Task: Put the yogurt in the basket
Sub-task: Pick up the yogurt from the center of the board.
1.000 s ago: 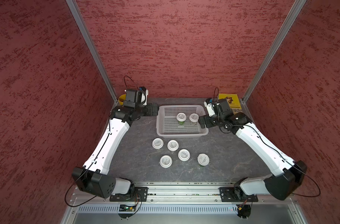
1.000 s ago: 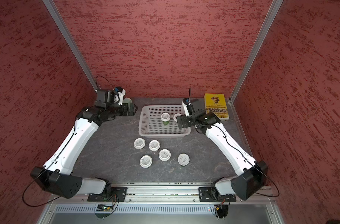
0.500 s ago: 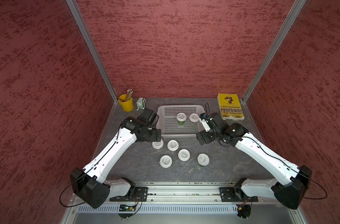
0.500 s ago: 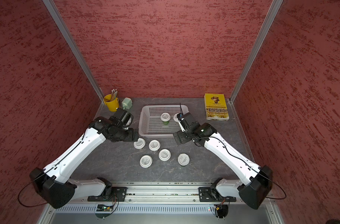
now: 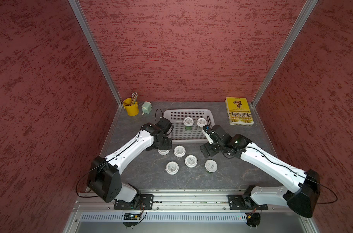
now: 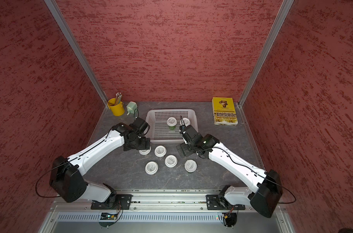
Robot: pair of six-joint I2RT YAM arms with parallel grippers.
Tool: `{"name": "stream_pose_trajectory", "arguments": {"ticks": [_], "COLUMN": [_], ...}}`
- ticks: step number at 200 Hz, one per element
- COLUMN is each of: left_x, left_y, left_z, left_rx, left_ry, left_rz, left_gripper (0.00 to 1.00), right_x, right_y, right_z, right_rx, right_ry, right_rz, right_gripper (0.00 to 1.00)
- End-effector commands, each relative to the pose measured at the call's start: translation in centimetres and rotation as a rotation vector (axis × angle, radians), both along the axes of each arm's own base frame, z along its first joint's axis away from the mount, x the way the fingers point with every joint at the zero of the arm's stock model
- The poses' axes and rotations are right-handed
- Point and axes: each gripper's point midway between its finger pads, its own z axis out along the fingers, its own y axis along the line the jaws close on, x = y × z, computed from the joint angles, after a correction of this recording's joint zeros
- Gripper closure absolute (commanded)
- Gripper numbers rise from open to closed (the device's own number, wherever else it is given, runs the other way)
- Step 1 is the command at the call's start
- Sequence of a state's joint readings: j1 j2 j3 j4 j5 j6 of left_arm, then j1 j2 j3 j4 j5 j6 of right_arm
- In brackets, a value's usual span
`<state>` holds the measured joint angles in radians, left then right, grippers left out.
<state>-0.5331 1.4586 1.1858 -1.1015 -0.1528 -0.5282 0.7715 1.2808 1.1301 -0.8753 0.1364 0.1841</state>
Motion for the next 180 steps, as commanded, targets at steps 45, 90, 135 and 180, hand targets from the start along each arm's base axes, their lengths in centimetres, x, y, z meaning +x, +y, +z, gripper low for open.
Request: {"name": "stream_pose_trajectory", "arguments": {"ticks": [45, 90, 135, 180], "left_x": [1.6, 1.4, 1.6, 1.8], "left_y": [-1.5, -1.8, -1.8, -1.8], "left_z": [-2.0, -2.8, -4.2, -5.0], "left_rx": [-0.063, -0.065, -0.027, -0.005], "left_ry": [-0.107, -0.077, -0.038, -0.016], "left_rz": [0.028, 0.015, 0.009, 0.002], "left_gripper": [0.00, 0.00, 0.00, 0.00], "right_x": [0.6, 0.8, 0.9, 0.9], "right_y": [0.5, 0.8, 1.0, 1.0], "right_z": [0.4, 0.4, 0.4, 0.2], "right_rx": [0.015, 0.018, 0.023, 0.019], "right_ry": [-0.042, -0.040, -0.038, -0.035], "right_rz": [-0.011, -0.008, -0.004, -0.007], "right_gripper": [0.02, 0.02, 0.02, 0.02]}}
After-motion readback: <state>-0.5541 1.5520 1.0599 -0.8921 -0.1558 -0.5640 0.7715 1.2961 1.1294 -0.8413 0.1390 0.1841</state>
